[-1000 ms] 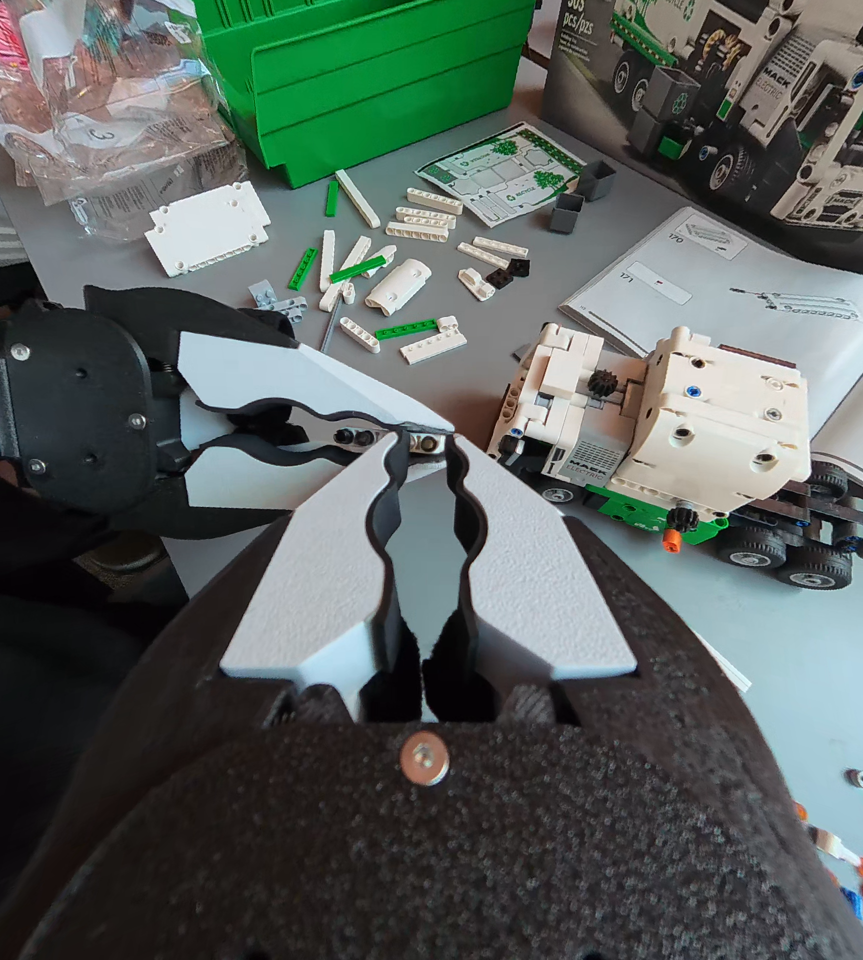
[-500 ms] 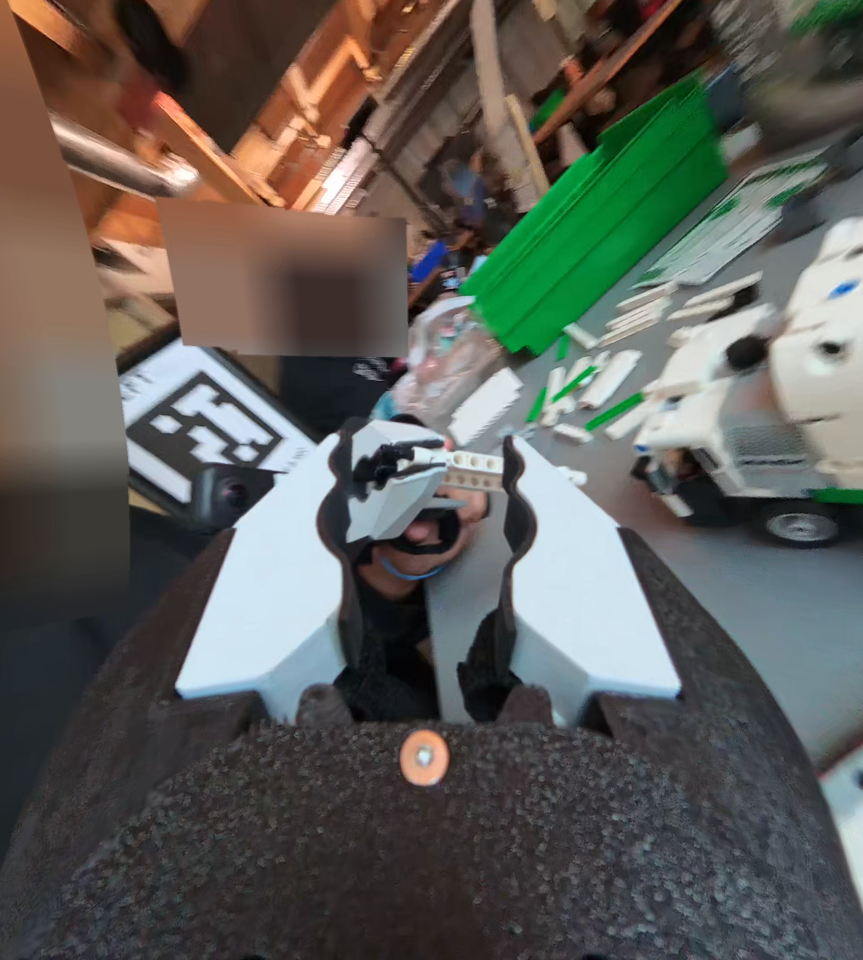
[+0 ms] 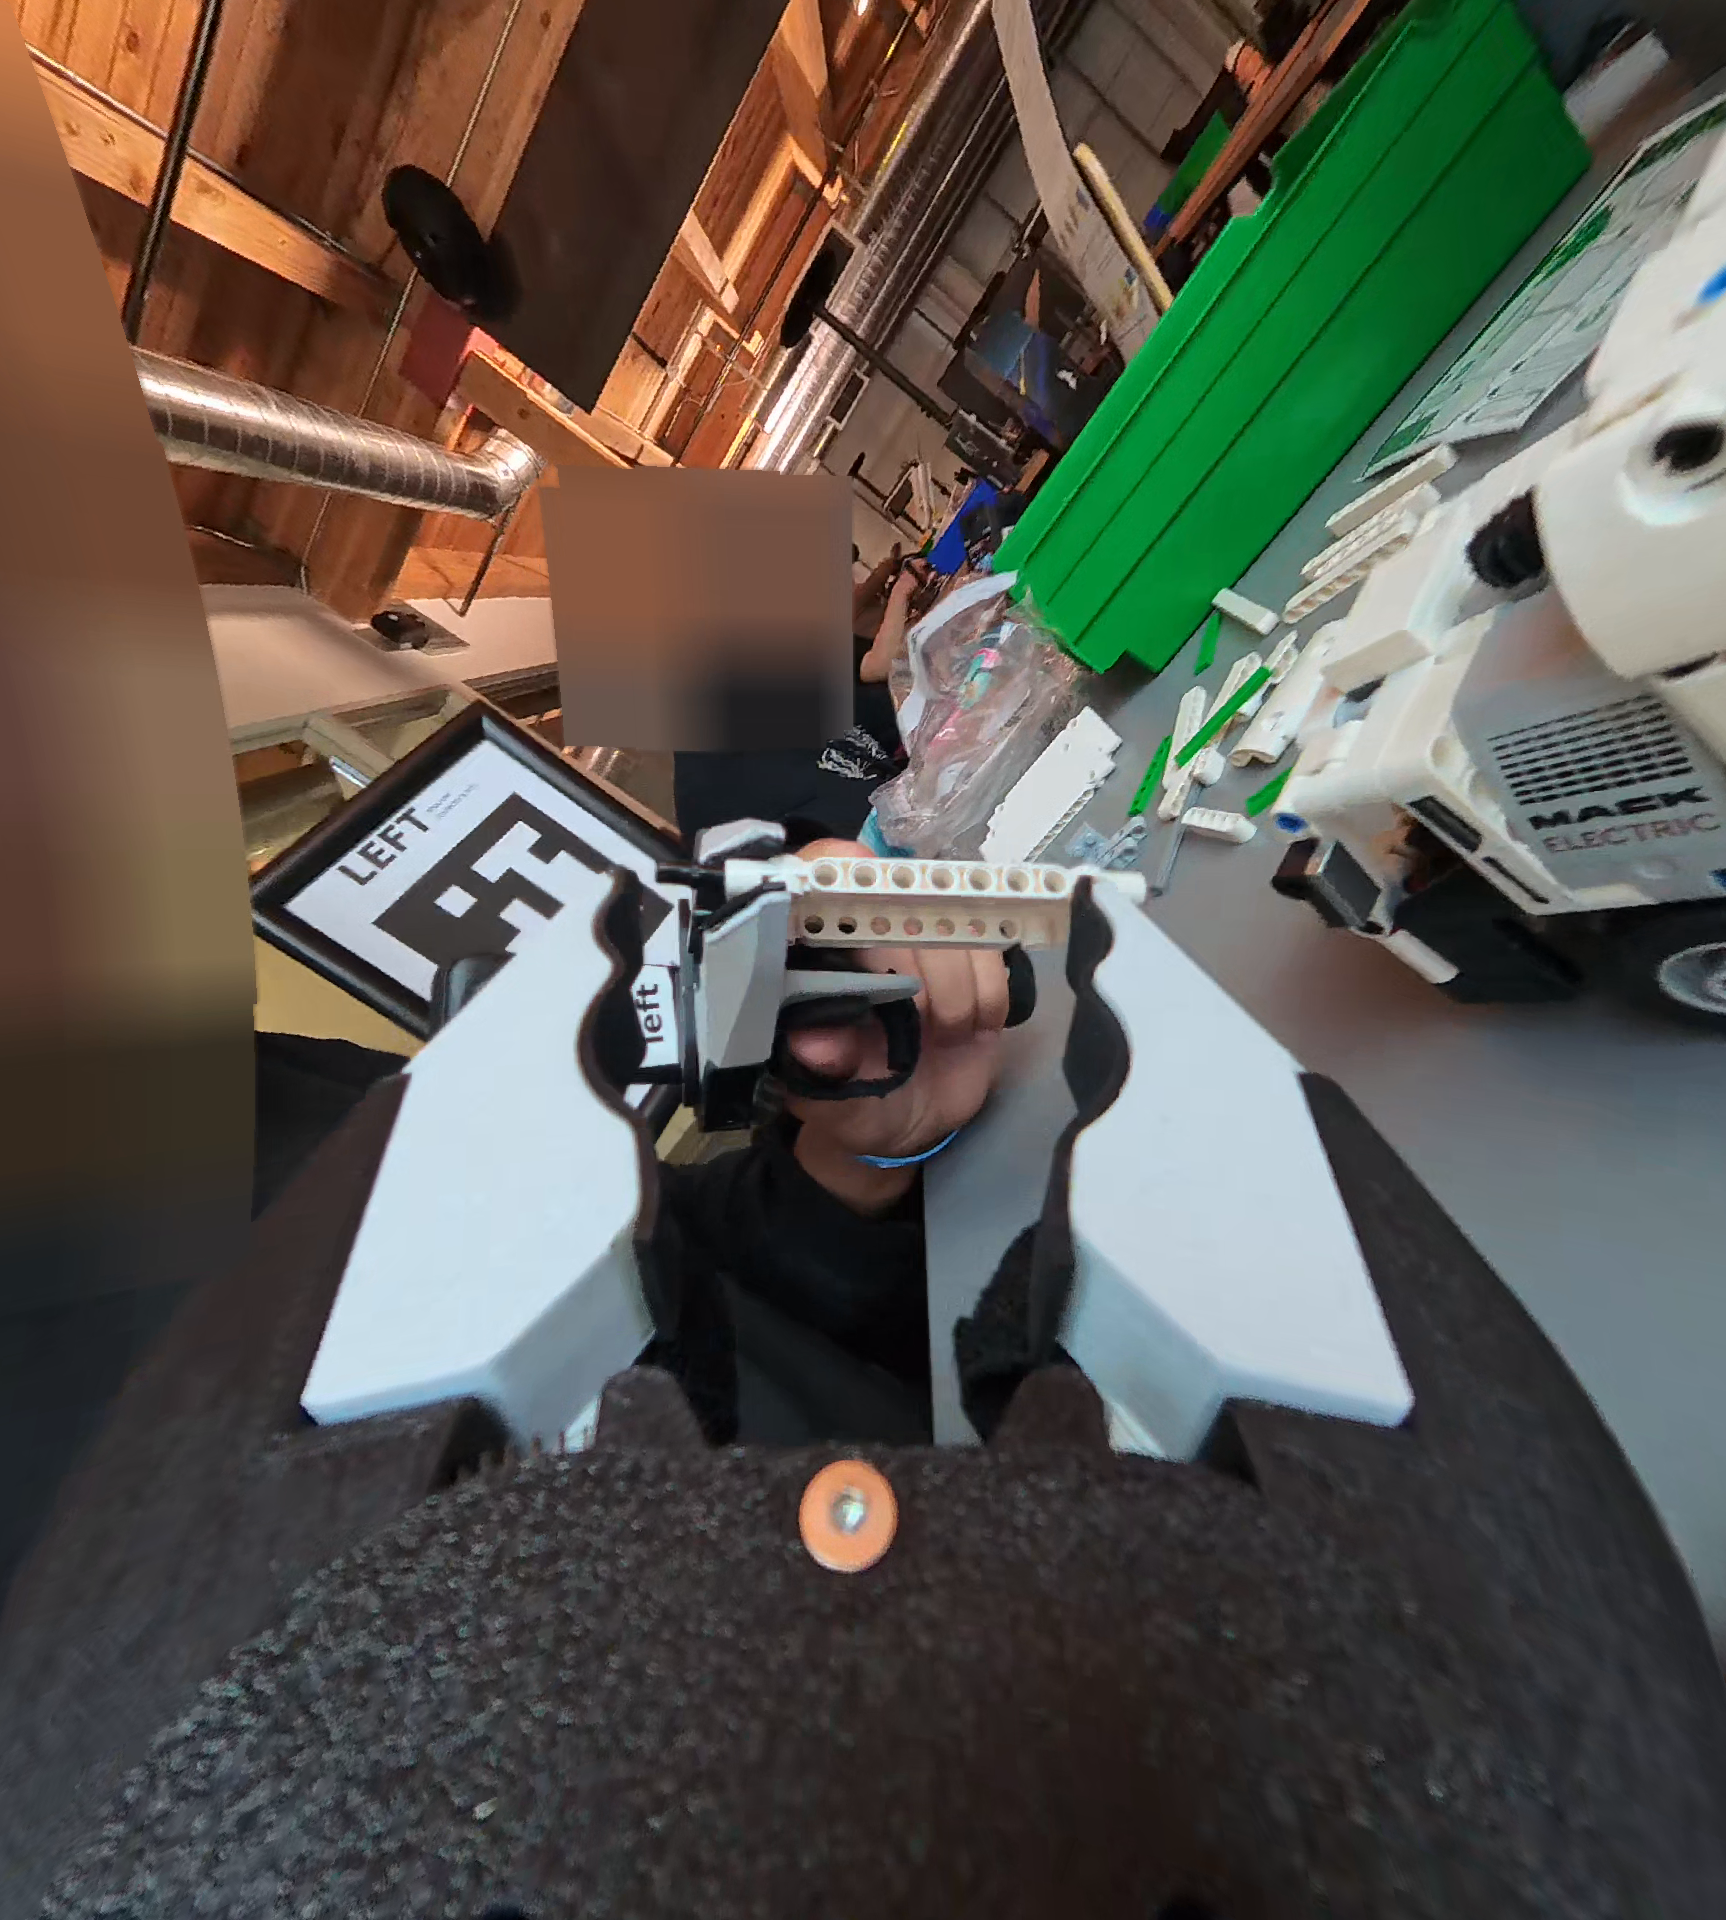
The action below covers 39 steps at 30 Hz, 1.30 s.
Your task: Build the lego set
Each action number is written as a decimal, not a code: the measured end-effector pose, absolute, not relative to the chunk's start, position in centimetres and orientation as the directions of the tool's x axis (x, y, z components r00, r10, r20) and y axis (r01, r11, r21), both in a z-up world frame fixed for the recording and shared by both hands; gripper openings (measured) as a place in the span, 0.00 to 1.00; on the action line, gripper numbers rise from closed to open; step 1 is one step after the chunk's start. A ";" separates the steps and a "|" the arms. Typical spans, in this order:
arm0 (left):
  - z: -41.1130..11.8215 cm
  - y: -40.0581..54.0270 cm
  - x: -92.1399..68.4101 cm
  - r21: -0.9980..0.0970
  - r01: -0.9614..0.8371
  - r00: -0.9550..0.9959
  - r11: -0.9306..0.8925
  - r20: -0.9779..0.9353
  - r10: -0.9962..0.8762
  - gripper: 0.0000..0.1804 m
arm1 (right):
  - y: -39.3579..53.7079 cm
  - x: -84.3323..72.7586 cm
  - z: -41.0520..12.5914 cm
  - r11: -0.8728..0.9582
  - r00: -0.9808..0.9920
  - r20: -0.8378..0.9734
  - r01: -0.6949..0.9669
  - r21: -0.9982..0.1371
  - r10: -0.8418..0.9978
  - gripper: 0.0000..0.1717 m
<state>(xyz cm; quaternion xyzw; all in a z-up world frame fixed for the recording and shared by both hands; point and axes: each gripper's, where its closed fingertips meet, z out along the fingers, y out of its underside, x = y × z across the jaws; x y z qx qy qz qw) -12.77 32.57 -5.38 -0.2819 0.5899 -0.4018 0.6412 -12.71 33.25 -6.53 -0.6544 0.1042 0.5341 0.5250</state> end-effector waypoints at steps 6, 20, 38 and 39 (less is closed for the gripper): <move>-5.9 31.9 -12.6 -0.949 0.116 -0.215 0.294 -0.313 -0.925 0.03 | 31.2 -11.3 -3.2 -0.218 0.832 -0.320 -0.245 -0.945 0.453 0.15; -5.3 29.1 -13.2 -0.977 -0.087 -0.518 -0.192 0.209 -0.830 0.03 | 31.3 -14.5 -2.6 -0.239 0.821 -0.196 -0.075 -0.968 0.536 0.09; -5.6 28.4 -13.3 -0.962 -0.148 -0.546 -0.230 0.273 -0.792 0.03 | 30.7 -14.8 -4.2 -0.225 0.807 -0.222 -0.114 -0.968 0.547 0.01; -5.7 28.3 -13.2 -0.965 -0.145 -0.541 -0.218 0.262 -0.799 0.03 | 30.7 -14.7 -4.3 -0.226 0.805 -0.233 -0.127 -0.966 0.546 0.01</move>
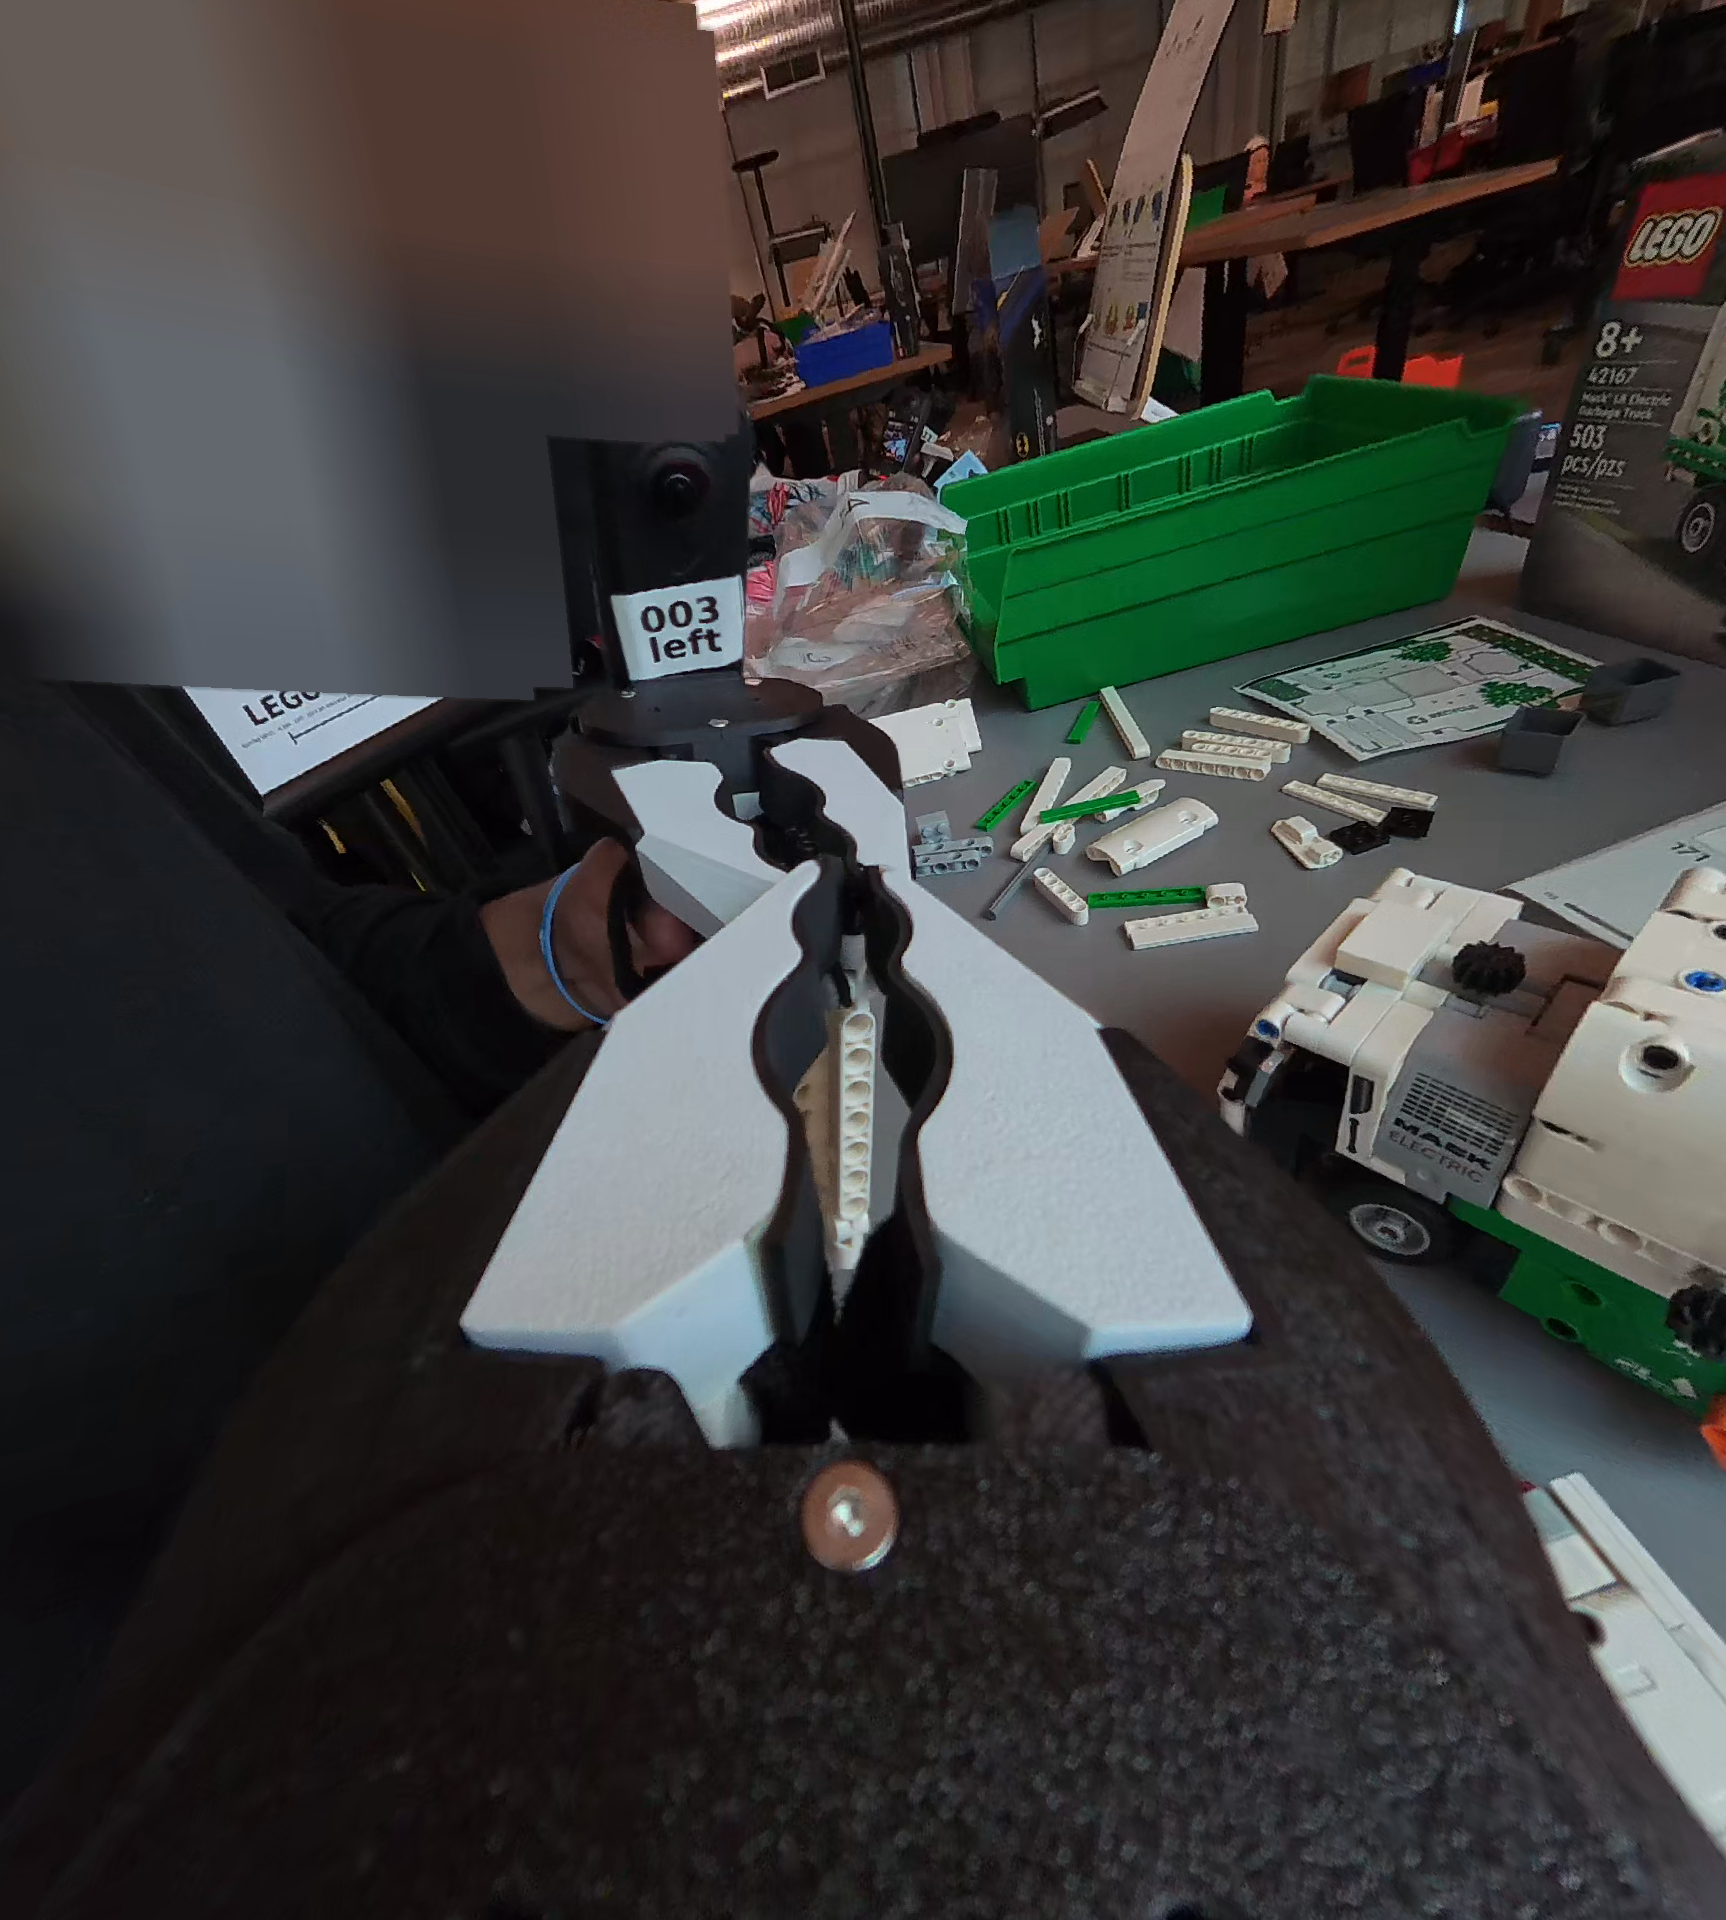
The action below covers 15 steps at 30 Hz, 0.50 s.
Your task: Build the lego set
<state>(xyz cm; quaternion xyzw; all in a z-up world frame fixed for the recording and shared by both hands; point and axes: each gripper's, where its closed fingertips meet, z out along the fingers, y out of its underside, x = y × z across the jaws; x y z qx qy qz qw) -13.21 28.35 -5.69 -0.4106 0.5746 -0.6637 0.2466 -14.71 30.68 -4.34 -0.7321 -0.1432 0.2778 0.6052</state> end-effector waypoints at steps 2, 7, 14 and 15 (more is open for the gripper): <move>-5.9 28.4 -13.2 -0.968 -0.147 -0.541 -0.202 0.250 -0.803 0.03 | 30.6 -14.7 -4.5 -0.231 0.795 -0.259 -0.154 -0.961 0.549 0.01; -5.5 28.5 -13.2 -0.972 -0.118 -0.553 -0.205 0.236 -0.799 0.04 | 30.3 -14.2 -2.8 -0.173 0.760 -0.309 -0.256 -0.951 0.572 0.10; -4.7 31.4 -12.5 -0.887 -0.101 -0.497 -0.451 0.438 -0.749 0.03 | 29.8 -13.2 -7.8 -0.299 0.885 -0.195 -0.067 -0.952 0.422 0.23; -4.6 30.9 -12.6 -0.894 -0.095 -0.517 -0.438 0.421 -0.745 0.03 | 30.1 -13.3 -8.3 -0.296 0.918 -0.132 -0.017 -0.955 0.375 0.22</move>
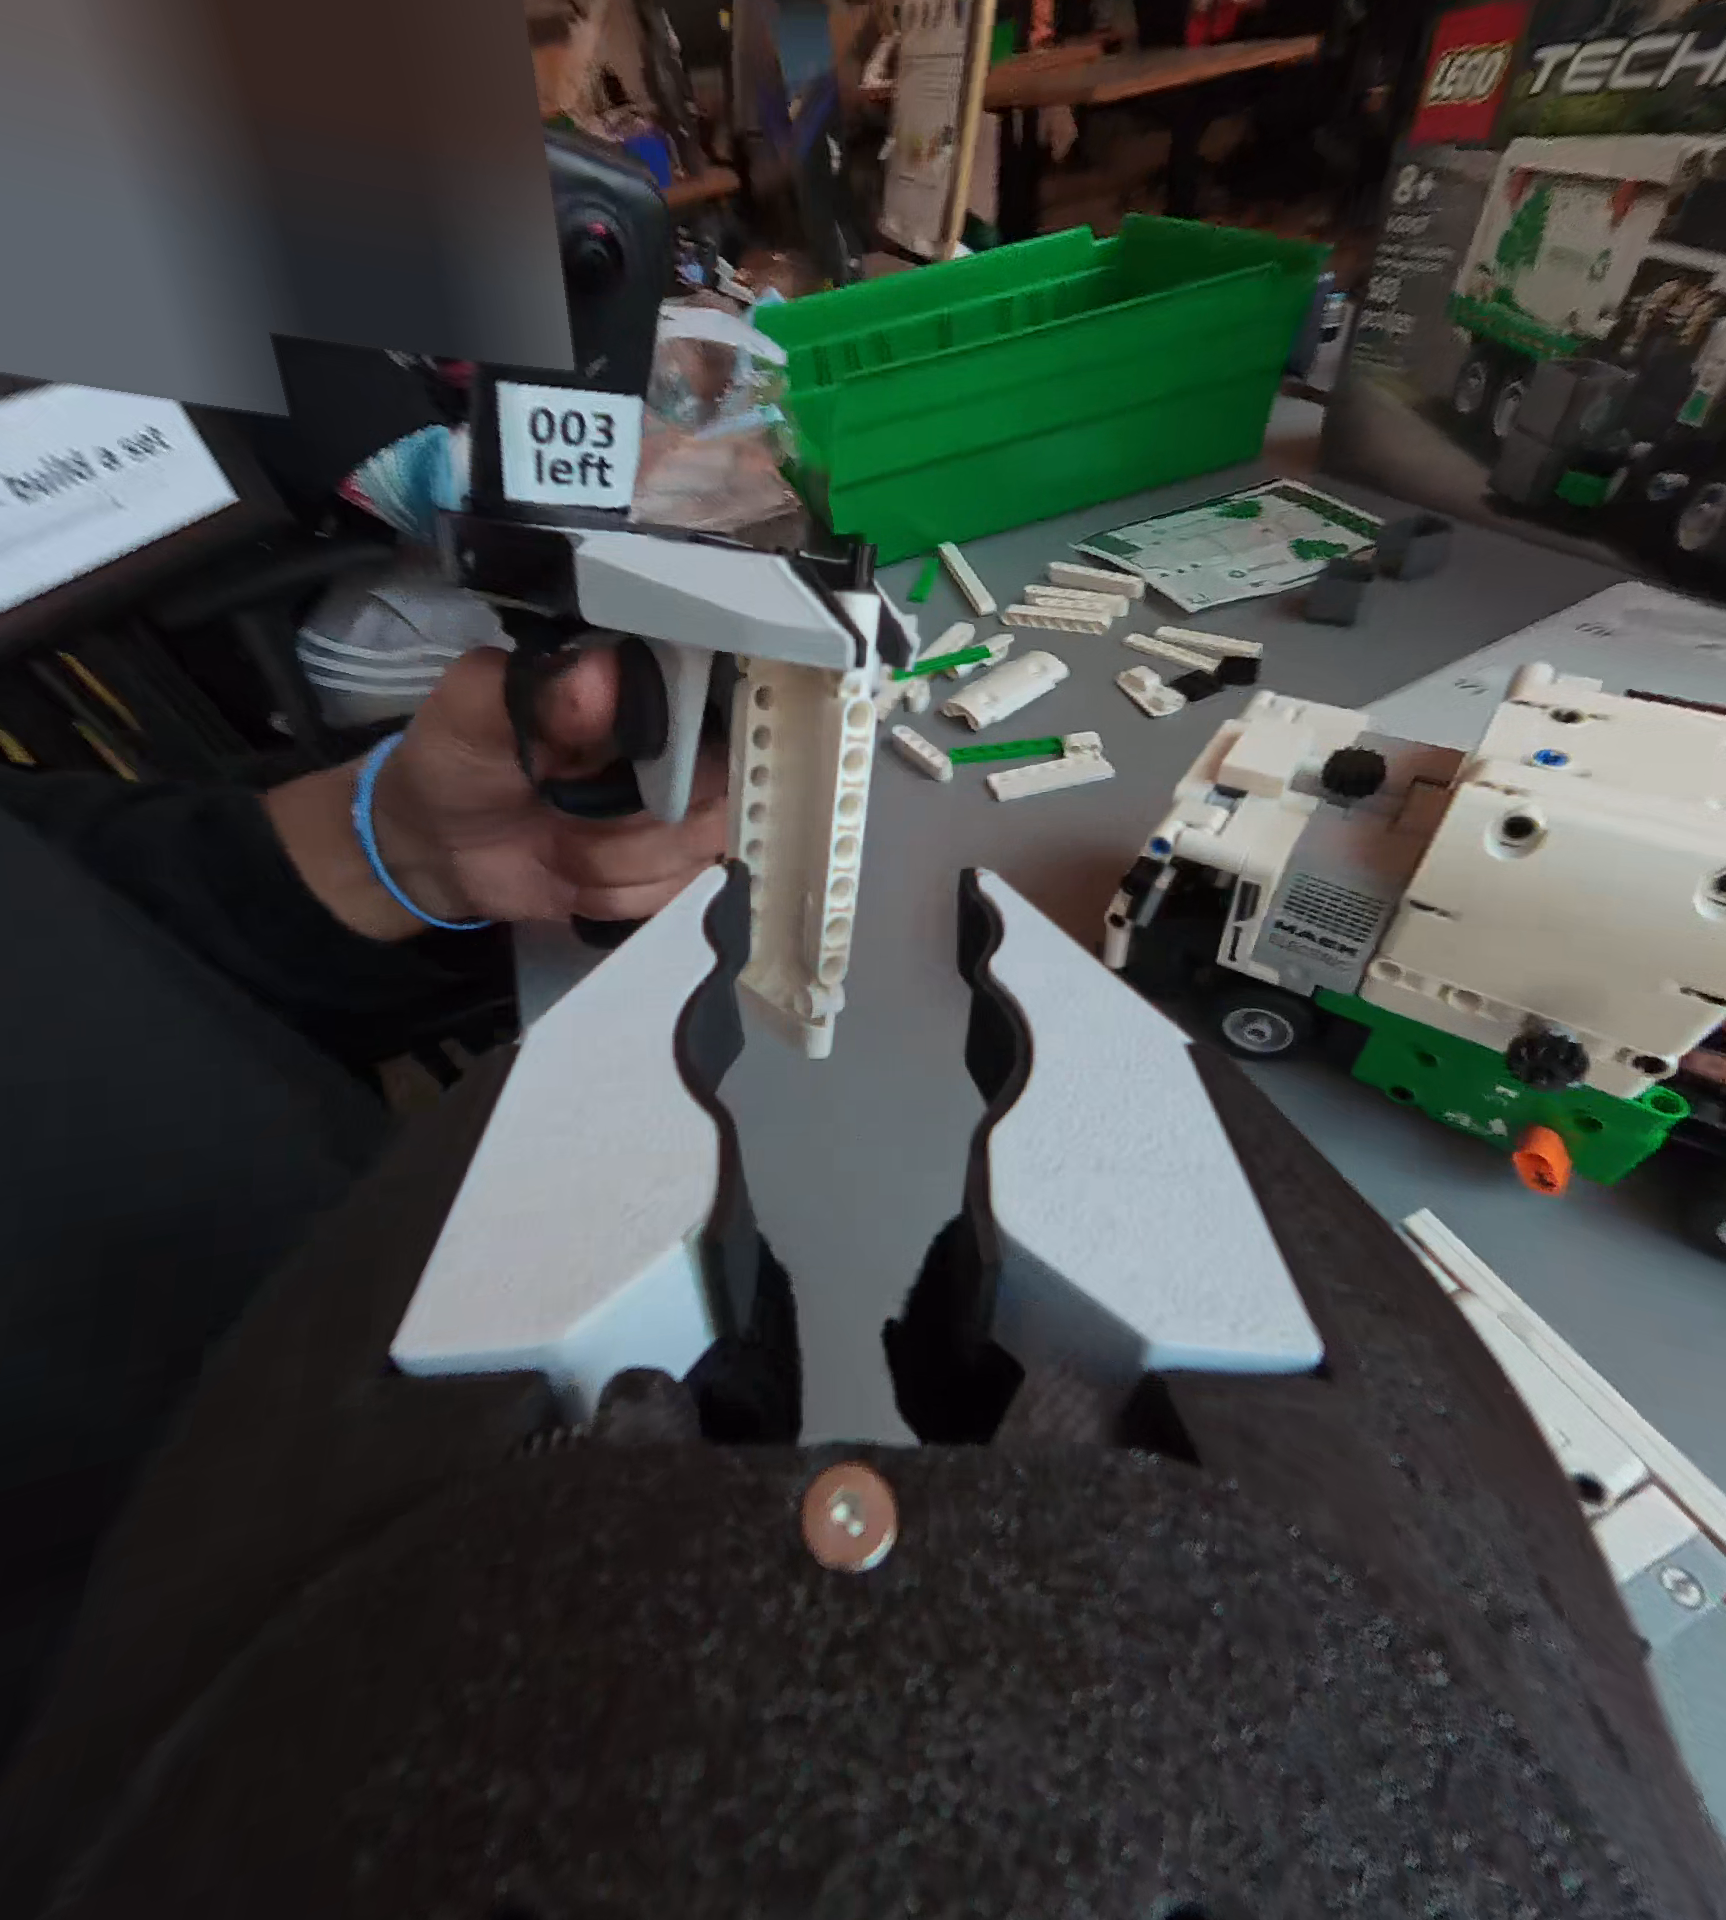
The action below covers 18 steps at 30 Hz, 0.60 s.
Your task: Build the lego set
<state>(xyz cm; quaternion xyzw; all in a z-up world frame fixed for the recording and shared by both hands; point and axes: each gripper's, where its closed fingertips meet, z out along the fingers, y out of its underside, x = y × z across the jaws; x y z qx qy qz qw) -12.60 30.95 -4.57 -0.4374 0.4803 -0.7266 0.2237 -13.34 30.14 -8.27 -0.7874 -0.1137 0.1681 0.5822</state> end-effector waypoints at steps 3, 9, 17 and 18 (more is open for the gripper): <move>-4.1 28.4 -13.5 -0.944 -0.084 -0.630 -0.319 0.299 -0.717 0.03 | 30.3 -14.2 -7.4 -0.203 0.945 -0.020 0.049 -0.978 0.326 0.14; -3.5 24.8 -15.2 -1.000 0.011 -0.775 0.003 -0.011 -0.631 0.04 | 27.8 -17.2 -6.3 -0.190 0.791 -0.072 0.057 -0.980 0.608 0.06; -3.7 28.7 -10.6 -0.994 -0.073 -0.625 0.080 -0.017 -0.780 0.17 | 29.2 -11.4 -5.4 -0.178 0.823 0.108 0.246 -0.953 0.558 0.03; -3.9 29.7 -10.2 -0.993 -0.092 -0.592 0.068 0.000 -0.806 0.17 | 29.7 -9.3 -5.2 -0.189 0.845 0.155 0.287 -0.939 0.512 0.03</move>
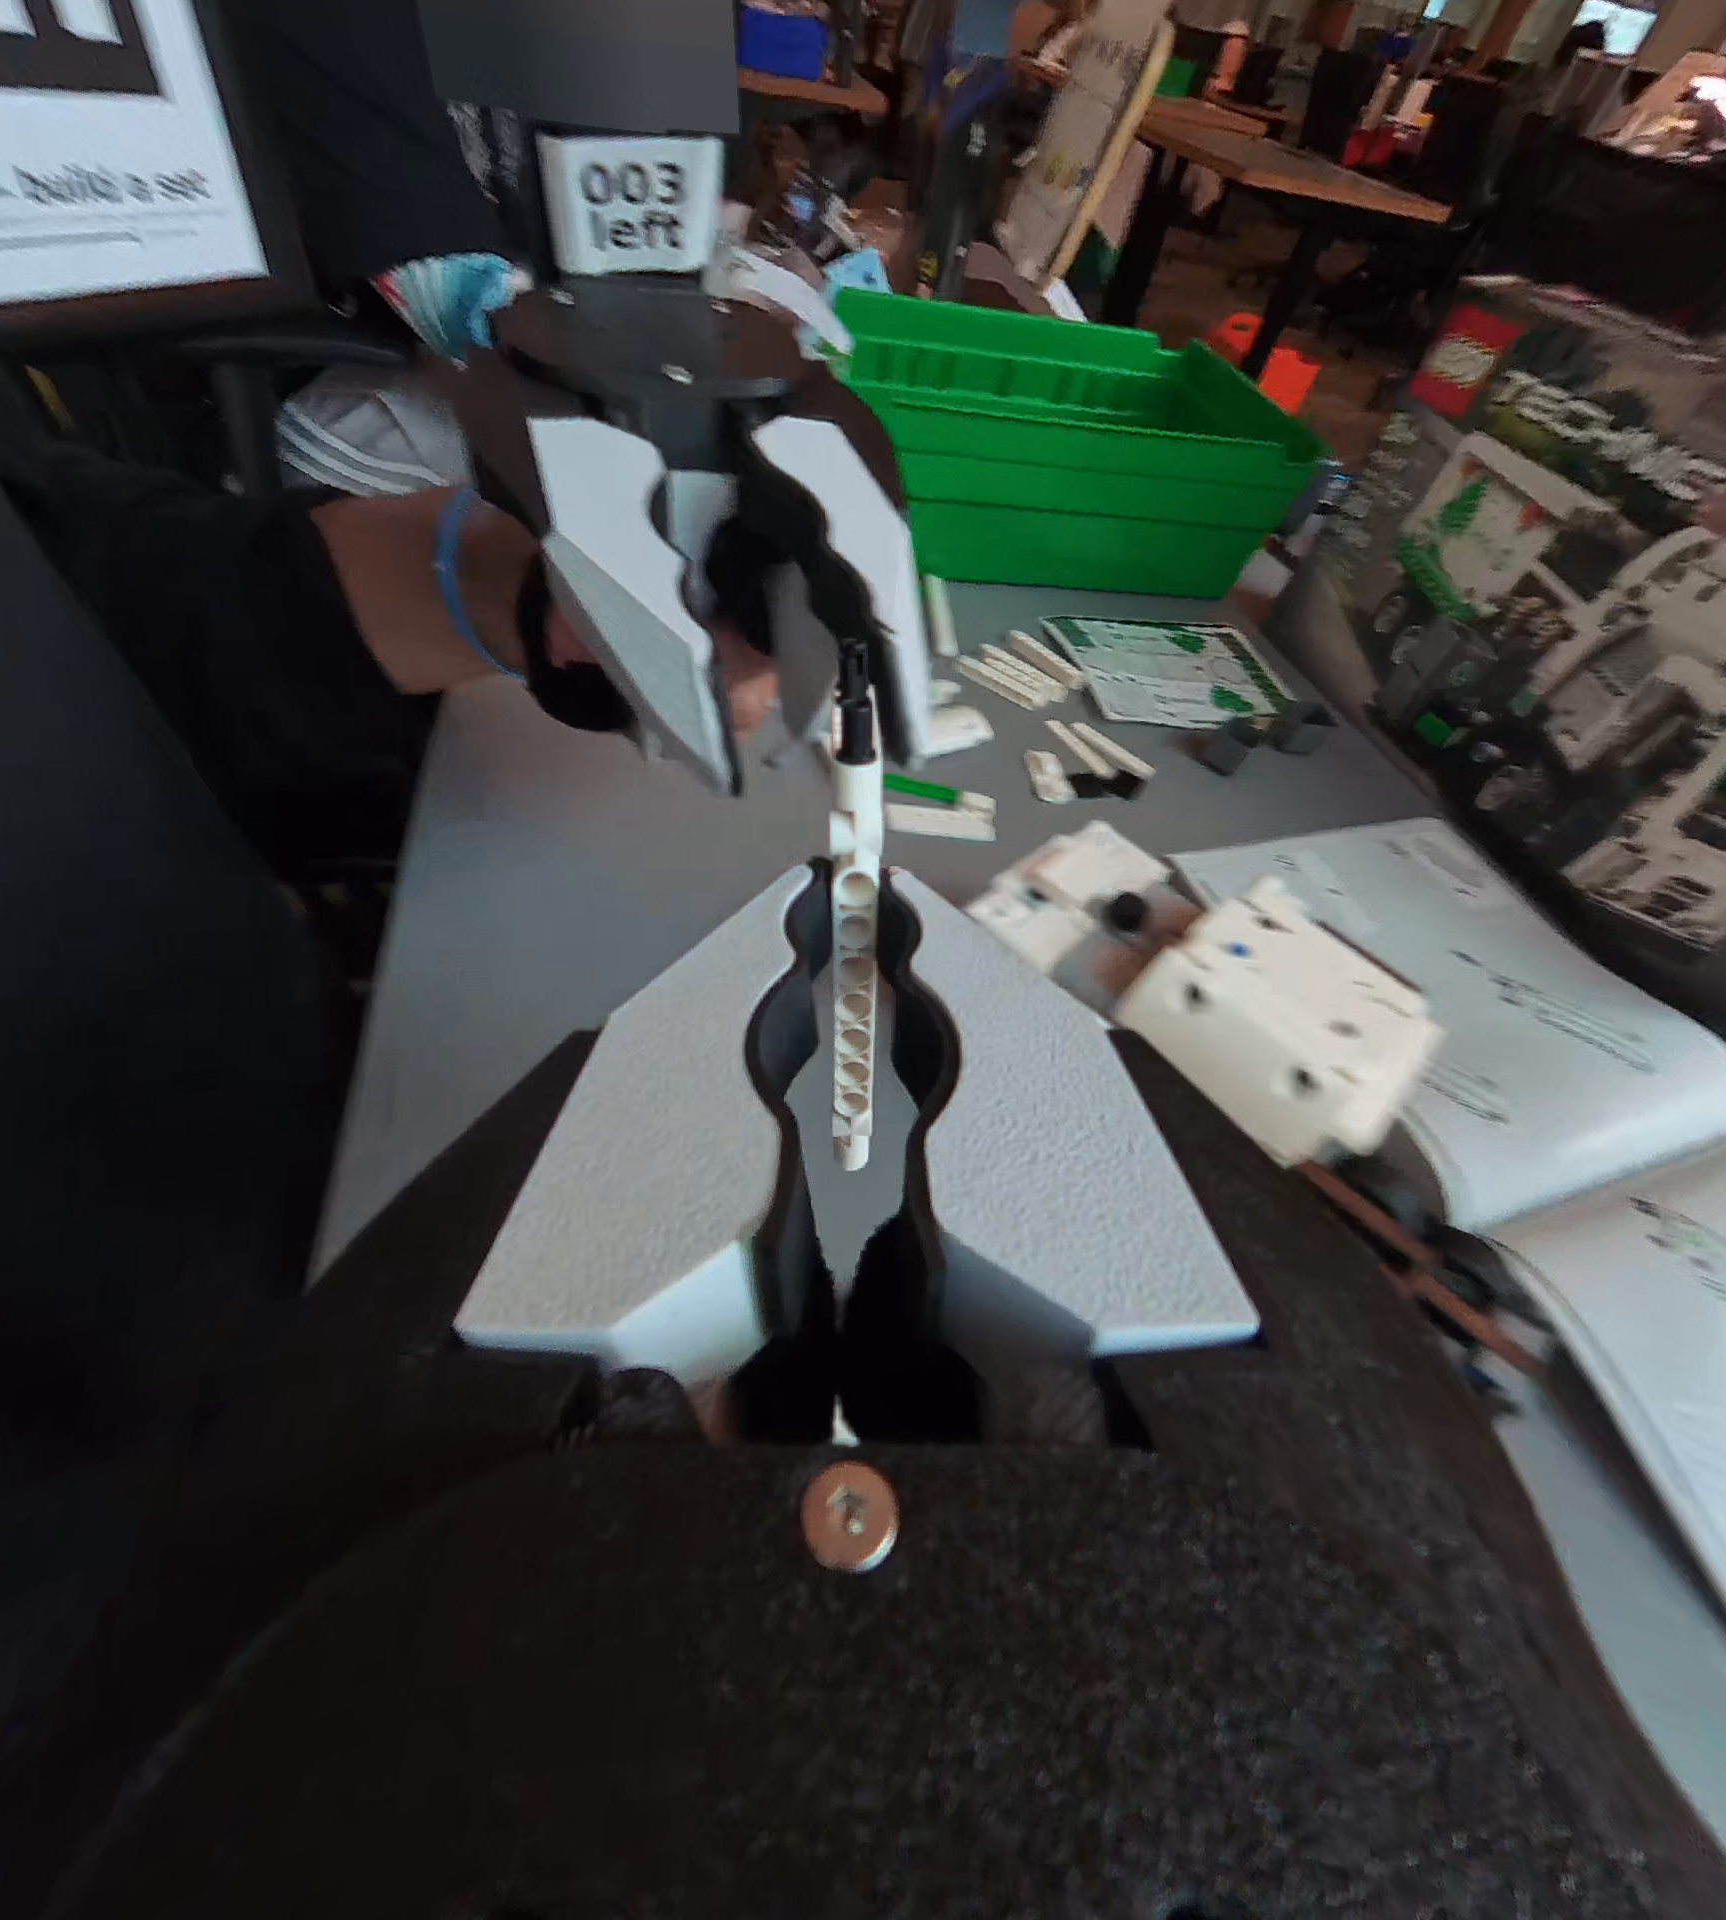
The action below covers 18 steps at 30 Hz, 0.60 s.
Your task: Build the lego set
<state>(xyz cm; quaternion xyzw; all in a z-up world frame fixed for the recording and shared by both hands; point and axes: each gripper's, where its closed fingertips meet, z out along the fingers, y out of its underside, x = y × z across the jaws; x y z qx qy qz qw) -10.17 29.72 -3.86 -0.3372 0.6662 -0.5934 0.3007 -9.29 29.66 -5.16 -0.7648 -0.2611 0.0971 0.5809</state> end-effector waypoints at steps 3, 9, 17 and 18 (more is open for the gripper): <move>-4.1 32.6 -9.5 -0.994 -0.109 -0.492 0.007 0.048 -0.869 0.16 | 31.0 -1.2 -2.8 -0.183 0.882 0.374 0.434 -0.882 0.287 0.03; -7.9 37.5 -8.5 -0.978 -0.176 -0.209 -0.114 0.150 -0.966 0.15 | 33.4 11.8 -4.2 -0.352 0.659 0.752 0.712 -0.608 0.033 0.03; -10.5 37.6 -7.9 -0.950 -0.255 -0.101 -0.181 0.212 -0.972 0.14 | 34.3 13.5 -10.1 -0.405 0.558 0.826 0.774 -0.487 0.073 0.03; -10.4 37.5 -7.7 -0.946 -0.276 -0.103 -0.170 0.205 -0.973 0.14 | 34.2 13.5 -10.3 -0.403 0.551 0.832 0.779 -0.481 0.072 0.03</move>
